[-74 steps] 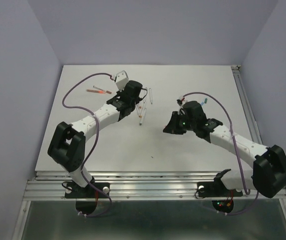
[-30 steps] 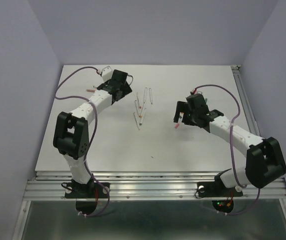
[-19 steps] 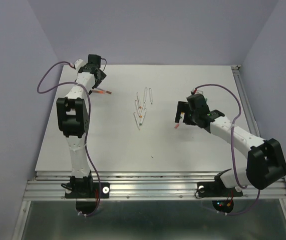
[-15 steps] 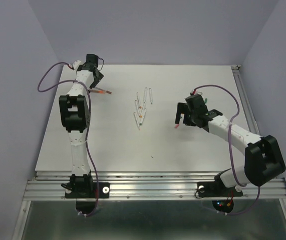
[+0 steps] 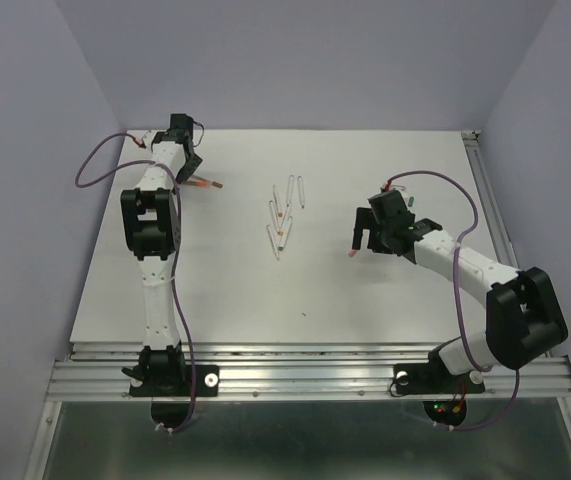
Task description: Open the pen caps
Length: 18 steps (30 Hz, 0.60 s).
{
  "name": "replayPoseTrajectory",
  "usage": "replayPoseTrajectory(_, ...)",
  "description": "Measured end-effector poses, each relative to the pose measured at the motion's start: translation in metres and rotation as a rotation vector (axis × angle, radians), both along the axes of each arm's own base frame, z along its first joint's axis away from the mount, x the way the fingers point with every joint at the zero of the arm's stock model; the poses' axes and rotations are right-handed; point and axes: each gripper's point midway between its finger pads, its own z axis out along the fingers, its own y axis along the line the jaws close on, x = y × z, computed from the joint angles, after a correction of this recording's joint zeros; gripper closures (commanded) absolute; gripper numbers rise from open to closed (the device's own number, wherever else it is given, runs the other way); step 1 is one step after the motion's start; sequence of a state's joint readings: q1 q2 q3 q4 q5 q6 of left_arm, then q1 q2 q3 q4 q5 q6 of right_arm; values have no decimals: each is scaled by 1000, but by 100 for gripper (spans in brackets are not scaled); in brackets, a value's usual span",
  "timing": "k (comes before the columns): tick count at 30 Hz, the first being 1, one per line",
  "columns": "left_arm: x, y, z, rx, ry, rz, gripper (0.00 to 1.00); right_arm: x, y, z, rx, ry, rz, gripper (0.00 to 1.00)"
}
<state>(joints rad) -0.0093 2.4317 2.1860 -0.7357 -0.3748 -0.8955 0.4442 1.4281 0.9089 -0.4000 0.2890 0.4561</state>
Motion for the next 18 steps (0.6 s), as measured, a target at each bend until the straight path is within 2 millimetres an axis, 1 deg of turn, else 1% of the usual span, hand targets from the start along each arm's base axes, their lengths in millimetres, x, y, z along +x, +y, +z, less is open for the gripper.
replayPoseTrajectory(2, -3, 1, -1, 3, 10, 10, 16, 0, -1, 0, -4, -1, -3, 0)
replayPoseTrajectory(4, -7, 2, -4, 13, 30, 20, 21, 0, -2, 0, -10, -2, -8, 0)
replayPoseTrajectory(5, -9, 2, -7, 14, 39, 24, 22, 0, -3, 0, -14, -2, -10, 0)
replayPoseTrajectory(9, -12, 6, -19, 27, 75, 38, 22, 0, -5, 0, -21, -4, -16, 0)
replayPoseTrajectory(14, -12, 6, -20, 30, 79, 41, 25, 1, -5, 0, -24, -5, -18, 0)
replayPoseTrajectory(15, -12, 6, -20, 30, 79, 41, 30, 1, -5, 0, -24, -4, -18, 0)
replayPoseTrajectory(17, -11, 6, -21, 32, 83, 37, 37, 1, -5, 0, -25, -4, -18, 0)
replayPoseTrajectory(18, -12, 7, -21, 35, 87, 34, 44, 1, -5, 0, -25, -4, -18, 0)
